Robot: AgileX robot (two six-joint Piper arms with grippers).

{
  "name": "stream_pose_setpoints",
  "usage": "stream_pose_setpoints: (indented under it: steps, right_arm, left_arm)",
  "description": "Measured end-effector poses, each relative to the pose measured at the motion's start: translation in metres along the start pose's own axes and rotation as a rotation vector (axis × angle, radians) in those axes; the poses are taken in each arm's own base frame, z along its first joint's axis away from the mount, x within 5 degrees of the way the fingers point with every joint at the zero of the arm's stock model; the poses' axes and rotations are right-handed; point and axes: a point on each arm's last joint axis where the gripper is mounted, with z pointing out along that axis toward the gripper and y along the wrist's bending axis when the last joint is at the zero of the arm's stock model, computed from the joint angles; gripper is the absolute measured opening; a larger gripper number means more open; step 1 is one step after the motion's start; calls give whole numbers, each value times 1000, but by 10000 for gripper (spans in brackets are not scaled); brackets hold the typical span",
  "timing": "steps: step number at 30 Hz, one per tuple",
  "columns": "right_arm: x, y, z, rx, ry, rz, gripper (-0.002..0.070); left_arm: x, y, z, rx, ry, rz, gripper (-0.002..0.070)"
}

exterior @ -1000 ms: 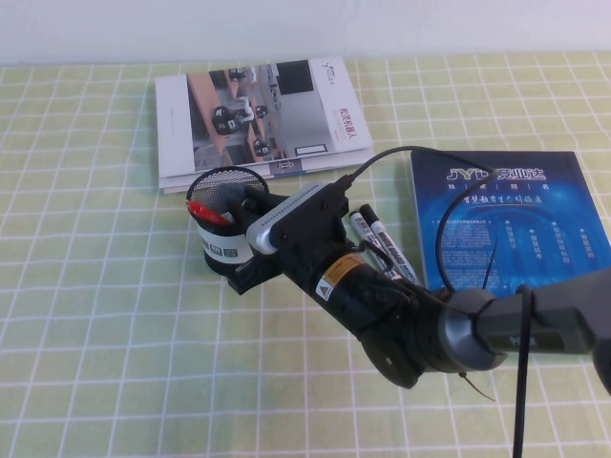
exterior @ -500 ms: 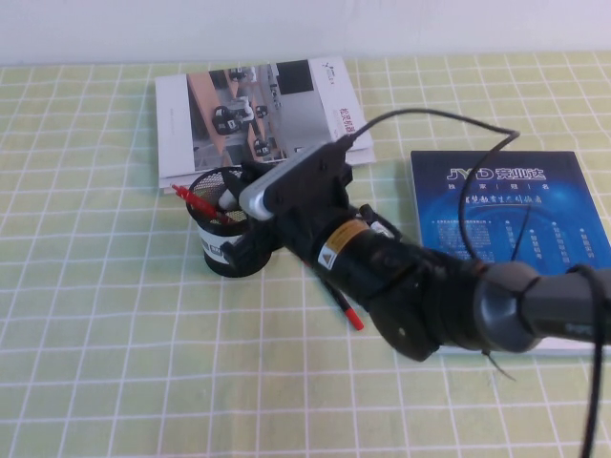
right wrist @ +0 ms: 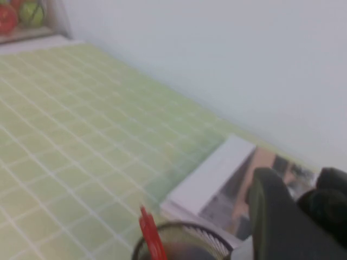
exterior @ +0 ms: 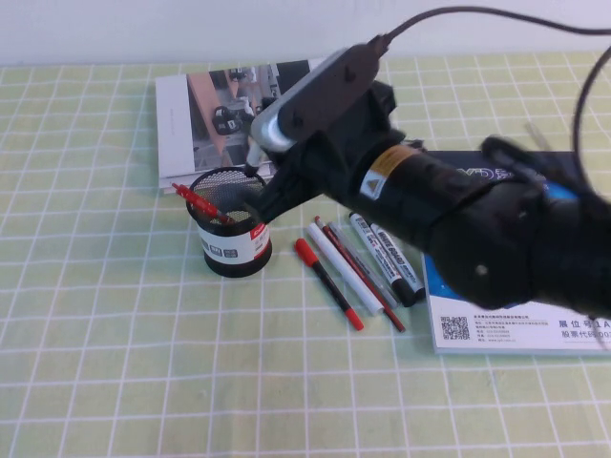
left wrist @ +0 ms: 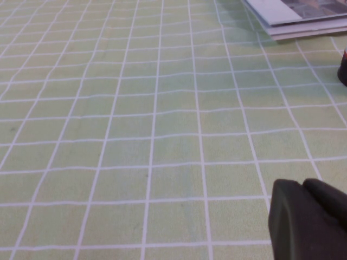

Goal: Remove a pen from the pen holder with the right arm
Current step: 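Take a marker out of the pen holder and lay it on the table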

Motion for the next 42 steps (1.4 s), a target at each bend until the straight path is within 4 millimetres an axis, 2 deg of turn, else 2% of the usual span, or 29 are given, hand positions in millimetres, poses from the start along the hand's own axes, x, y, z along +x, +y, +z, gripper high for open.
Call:
stream_pose_setpoints:
  steps: [5,9,12,17,22,26,31,37,42]
  right_arm:
    - [-9,-19,-19,22,131,82,113]
    - [0,-35,-29,23,277,167,113]
    - [9,-41,-33,-4,419,217,113]
    - [11,-47,-29,-38,651,303,113]
    - [8,-51,-12,-62,843,317,113]
    - [17,-51,9,-85,951,321,113]
    - [29,-52,41,-107,1025,320,113]
    - [53,-52,73,-122,1084,316,113]
    - [64,-51,87,-126,1081,312,113]
  left_arm:
    - [0,0,0,0,0,0,-5]
    - [0,0,0,0,0,0,-5]
    - [0,0,0,0,0,0,-5]
    - [0,0,0,0,0,0,-5]
    - [0,0,0,0,0,0,-5]
    - [0,0,0,0,0,0,-5]
    - [0,0,0,0,0,0,-5]
    - [0,0,0,0,0,0,-5]
    - [0,0,0,0,0,0,-5]
